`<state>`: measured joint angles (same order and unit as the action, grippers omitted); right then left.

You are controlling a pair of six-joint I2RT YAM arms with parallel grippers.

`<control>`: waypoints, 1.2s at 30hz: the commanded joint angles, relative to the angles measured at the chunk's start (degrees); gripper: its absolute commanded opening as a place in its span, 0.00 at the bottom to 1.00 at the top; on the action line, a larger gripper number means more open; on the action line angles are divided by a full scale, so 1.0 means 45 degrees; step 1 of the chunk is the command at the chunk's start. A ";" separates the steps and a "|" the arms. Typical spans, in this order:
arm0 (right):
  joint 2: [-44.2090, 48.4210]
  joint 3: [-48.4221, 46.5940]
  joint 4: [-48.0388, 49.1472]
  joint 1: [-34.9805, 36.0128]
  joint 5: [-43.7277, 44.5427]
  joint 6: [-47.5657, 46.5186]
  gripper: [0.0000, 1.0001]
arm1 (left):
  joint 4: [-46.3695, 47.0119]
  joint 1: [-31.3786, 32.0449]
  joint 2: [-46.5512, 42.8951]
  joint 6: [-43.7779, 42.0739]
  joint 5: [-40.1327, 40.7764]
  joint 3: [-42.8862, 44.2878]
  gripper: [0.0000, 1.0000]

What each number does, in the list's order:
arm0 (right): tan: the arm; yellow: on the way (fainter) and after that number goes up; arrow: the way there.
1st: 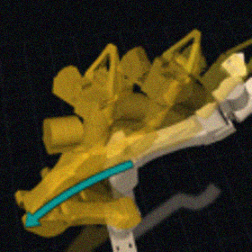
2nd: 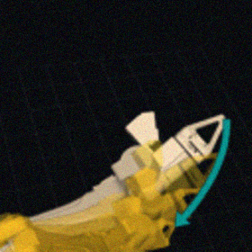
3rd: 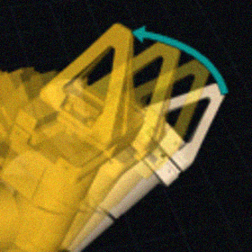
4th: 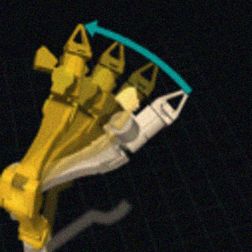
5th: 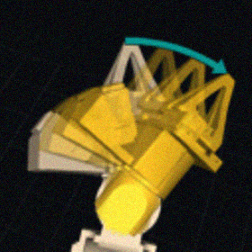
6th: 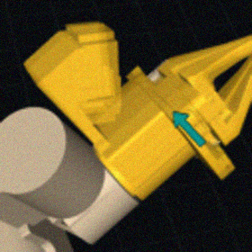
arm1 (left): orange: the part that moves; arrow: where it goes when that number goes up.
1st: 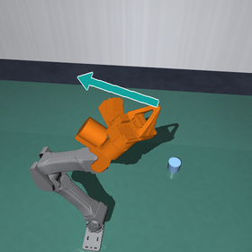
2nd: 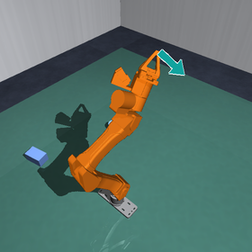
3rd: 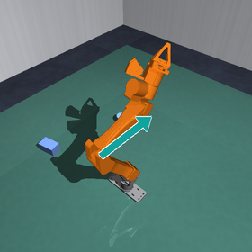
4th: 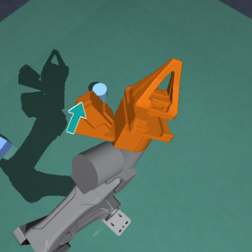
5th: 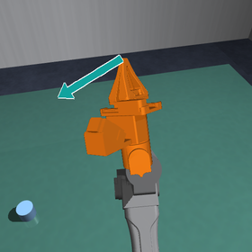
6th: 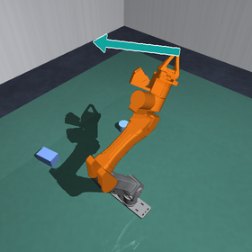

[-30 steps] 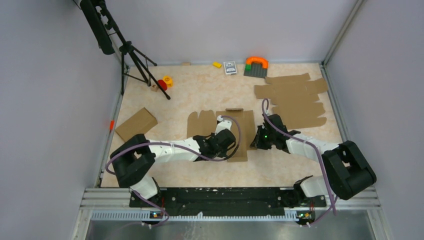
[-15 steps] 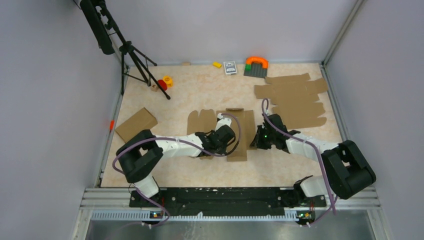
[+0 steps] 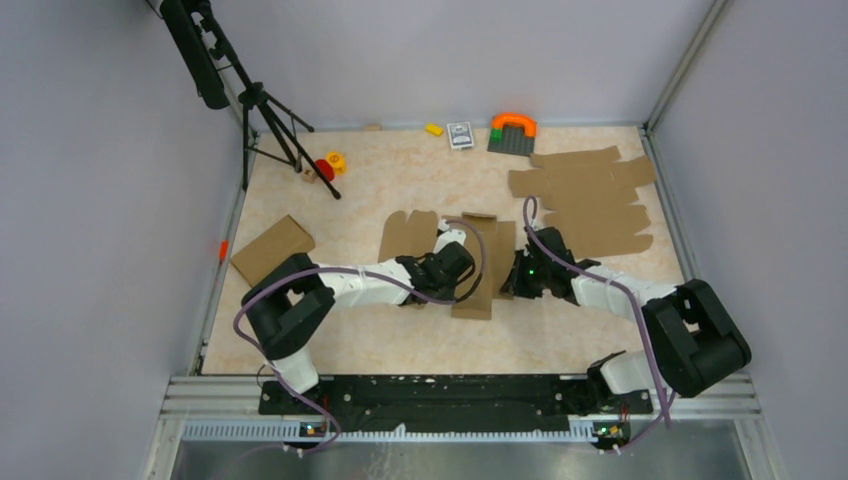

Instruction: Fold the paper box

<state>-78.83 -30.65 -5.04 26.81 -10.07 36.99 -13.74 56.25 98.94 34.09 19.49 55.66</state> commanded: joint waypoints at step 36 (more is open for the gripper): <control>-0.0705 -0.0235 -0.2539 -0.0020 0.1565 -0.0959 0.00 | -0.1380 -0.0702 0.0813 -0.1578 -0.0679 0.2323 0.25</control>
<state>-79.31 -33.12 -9.43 26.85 -8.08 35.57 -20.62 53.36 101.80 27.92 16.05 63.83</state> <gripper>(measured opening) 0.002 0.244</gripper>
